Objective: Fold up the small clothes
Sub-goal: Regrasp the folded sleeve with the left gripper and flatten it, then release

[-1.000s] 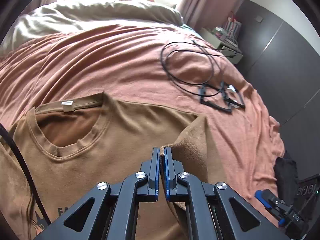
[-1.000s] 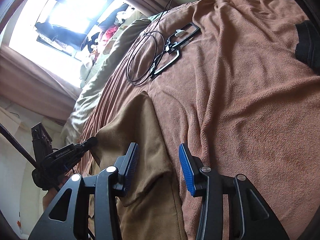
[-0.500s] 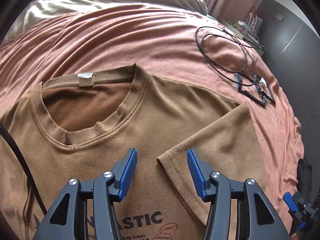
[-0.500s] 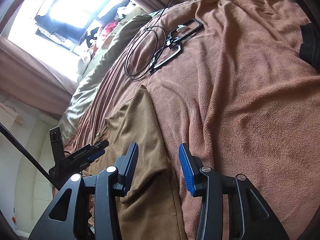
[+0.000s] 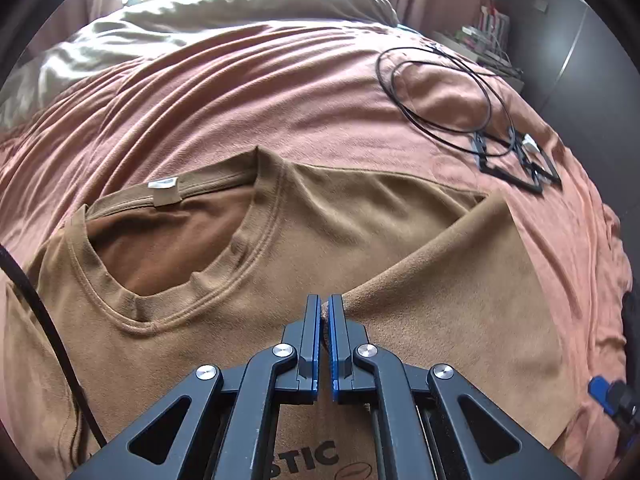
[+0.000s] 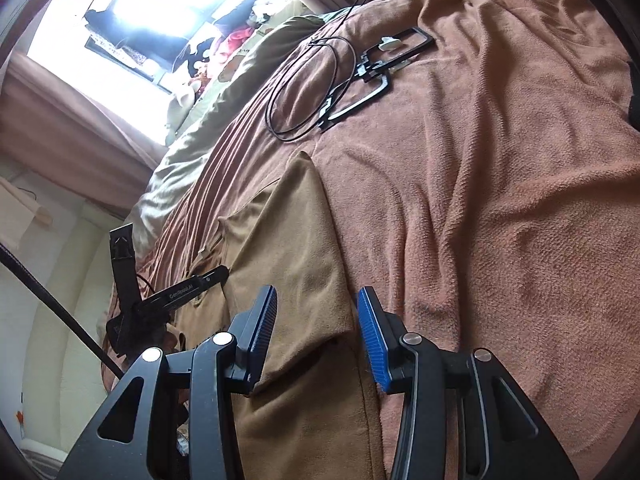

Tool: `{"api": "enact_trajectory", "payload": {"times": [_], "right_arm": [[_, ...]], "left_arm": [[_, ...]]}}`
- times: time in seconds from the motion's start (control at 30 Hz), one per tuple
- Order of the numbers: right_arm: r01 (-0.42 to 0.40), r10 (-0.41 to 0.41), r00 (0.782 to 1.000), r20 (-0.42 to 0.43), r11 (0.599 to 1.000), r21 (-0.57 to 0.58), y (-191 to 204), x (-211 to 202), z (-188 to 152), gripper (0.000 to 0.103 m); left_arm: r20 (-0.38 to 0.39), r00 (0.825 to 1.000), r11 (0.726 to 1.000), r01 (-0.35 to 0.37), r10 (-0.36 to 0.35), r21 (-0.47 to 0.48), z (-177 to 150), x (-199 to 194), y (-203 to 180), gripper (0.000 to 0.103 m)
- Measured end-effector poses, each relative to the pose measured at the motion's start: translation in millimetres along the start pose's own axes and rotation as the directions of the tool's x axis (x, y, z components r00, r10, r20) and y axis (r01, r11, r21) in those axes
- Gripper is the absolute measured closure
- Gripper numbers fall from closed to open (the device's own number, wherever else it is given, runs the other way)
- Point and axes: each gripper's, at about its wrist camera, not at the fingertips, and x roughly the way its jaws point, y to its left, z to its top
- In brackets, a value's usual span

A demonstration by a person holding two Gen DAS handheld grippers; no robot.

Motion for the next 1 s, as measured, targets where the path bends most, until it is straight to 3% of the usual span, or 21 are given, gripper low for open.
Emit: {"api": "enact_trajectory", "payload": {"times": [0.2, 0.4, 0.5, 0.63, 0.77, 0.87, 1.0], "right_arm": [[0.014, -0.014, 1.0, -0.028, 1.0, -0.012, -1.6, 11.4, -1.3, 0.063], [0.15, -0.155, 0.984, -0.093, 0.987, -0.061, -3.6, 26.9, -4.8, 0.064], [0.218, -0.228, 0.969, -0.099, 0.971, -0.103, 0.5, 27.3, -5.3, 0.075], [0.247, -0.261, 0.958, -0.117, 0.961, -0.122, 3.8, 25.3, -5.1, 0.077], [0.23, -0.24, 0.965, -0.105, 0.968, -0.096, 8.1, 12.5, -0.8, 0.077], [0.156, -0.161, 0.985, -0.062, 0.985, -0.077, 11.2, -1.0, 2.5, 0.077], [0.071, -0.074, 0.996, -0.046, 0.995, -0.068, 12.0, -4.2, -1.0, 0.077]], "left_arm": [[-0.002, 1.0, 1.0, -0.03, 0.03, 0.008, 3.4, 5.3, -2.5, 0.099], [-0.032, 0.999, 1.0, -0.025, 0.024, -0.015, 4.7, 11.2, 0.8, 0.099], [-0.043, 0.999, 0.999, -0.011, 0.01, -0.03, 1.4, 7.4, 1.9, 0.099], [-0.064, 0.998, 0.999, 0.014, -0.017, -0.04, -10.3, -2.7, 1.9, 0.097], [-0.063, 0.997, 0.998, 0.043, -0.046, -0.048, -26.6, -19.0, -1.2, 0.097], [-0.058, 0.995, 0.996, 0.08, -0.082, -0.046, -39.0, -30.9, -8.5, 0.097], [-0.054, 0.988, 0.989, 0.143, -0.144, -0.031, -54.4, -44.5, -26.8, 0.097]]}}
